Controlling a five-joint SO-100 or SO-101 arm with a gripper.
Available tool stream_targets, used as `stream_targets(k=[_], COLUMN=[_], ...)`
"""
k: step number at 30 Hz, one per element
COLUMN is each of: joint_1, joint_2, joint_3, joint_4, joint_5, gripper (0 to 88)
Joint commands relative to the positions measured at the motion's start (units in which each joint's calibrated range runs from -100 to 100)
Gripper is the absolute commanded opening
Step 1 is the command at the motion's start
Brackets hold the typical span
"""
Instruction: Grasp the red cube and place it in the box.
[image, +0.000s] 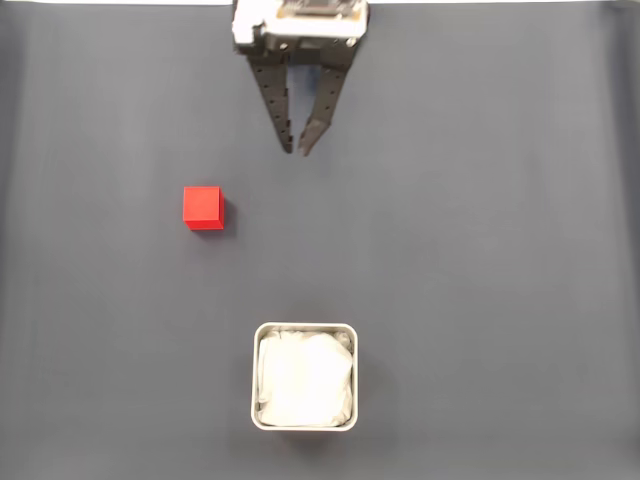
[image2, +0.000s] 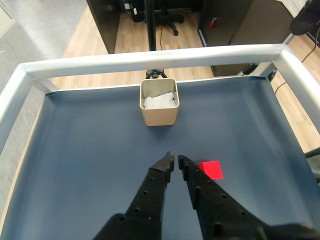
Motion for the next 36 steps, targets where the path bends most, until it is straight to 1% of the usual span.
stream_targets(k=[1,16,24,28,36], joint_1=[3.27,13.99,16.90,18.25,19.53], joint_2=[1.46,5.62,8.65,9.69,11.86], joint_3=[-2.95,-2.31,-1.67,-0.03,1.89], joint_4=[0.53,1.43,0.53,-1.76,-4.30], joint_5=[-0.34,-0.54,-0.39,0.00,0.29], gripper=[0.0,1.2,1.2,1.2,7.7])
